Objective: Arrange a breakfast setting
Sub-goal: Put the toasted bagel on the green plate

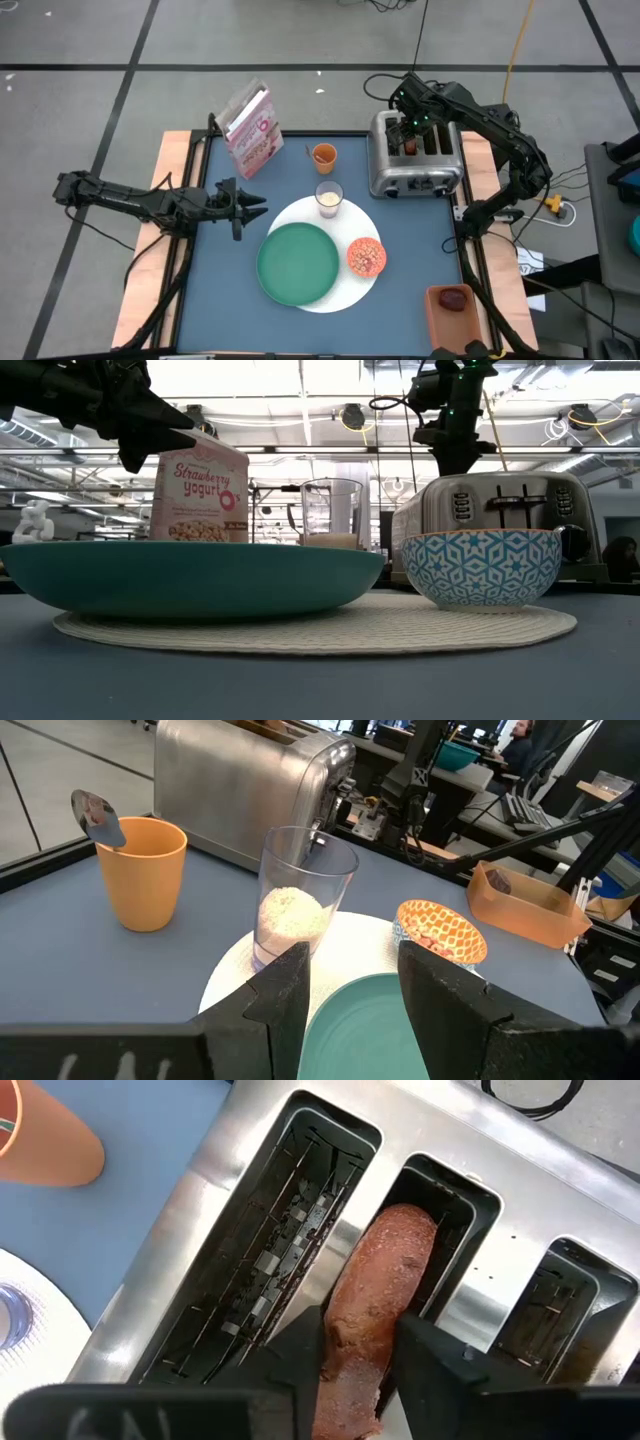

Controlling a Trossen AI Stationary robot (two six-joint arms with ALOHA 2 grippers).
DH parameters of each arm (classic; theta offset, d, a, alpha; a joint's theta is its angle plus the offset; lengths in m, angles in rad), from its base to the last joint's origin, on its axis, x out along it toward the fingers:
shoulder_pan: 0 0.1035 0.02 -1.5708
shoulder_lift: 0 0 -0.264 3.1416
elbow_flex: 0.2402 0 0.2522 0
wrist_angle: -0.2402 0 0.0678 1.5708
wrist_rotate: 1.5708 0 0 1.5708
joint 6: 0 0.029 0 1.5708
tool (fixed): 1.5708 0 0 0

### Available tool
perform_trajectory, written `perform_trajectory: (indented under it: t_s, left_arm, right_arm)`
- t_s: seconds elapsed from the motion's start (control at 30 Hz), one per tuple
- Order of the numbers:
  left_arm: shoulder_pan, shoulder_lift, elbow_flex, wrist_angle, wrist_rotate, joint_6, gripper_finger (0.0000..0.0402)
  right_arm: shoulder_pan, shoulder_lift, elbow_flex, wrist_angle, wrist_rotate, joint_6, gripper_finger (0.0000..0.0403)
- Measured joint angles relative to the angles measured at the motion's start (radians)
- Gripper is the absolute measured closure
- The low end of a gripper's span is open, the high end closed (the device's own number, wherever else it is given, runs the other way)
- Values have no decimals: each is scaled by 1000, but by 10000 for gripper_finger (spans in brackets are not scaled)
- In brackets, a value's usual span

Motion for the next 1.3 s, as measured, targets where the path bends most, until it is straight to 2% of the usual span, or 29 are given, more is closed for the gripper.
perform_trajectory:
  t_s: [0.2, 0.83, 1.3]
  left_arm:
    - [0, 0, 0, -2, 0, 0, 243]
    - [0, 0, 0, -3, 0, 0, 243]
    - [0, 0, 0, -3, 0, 0, 243]
  right_arm:
    - [0, 0, 0, 0, 0, -3, 310]
    - [0, -4, 0, 0, 1, -8, 312]
    - [1, -69, -1, 11, -1, -33, 312]
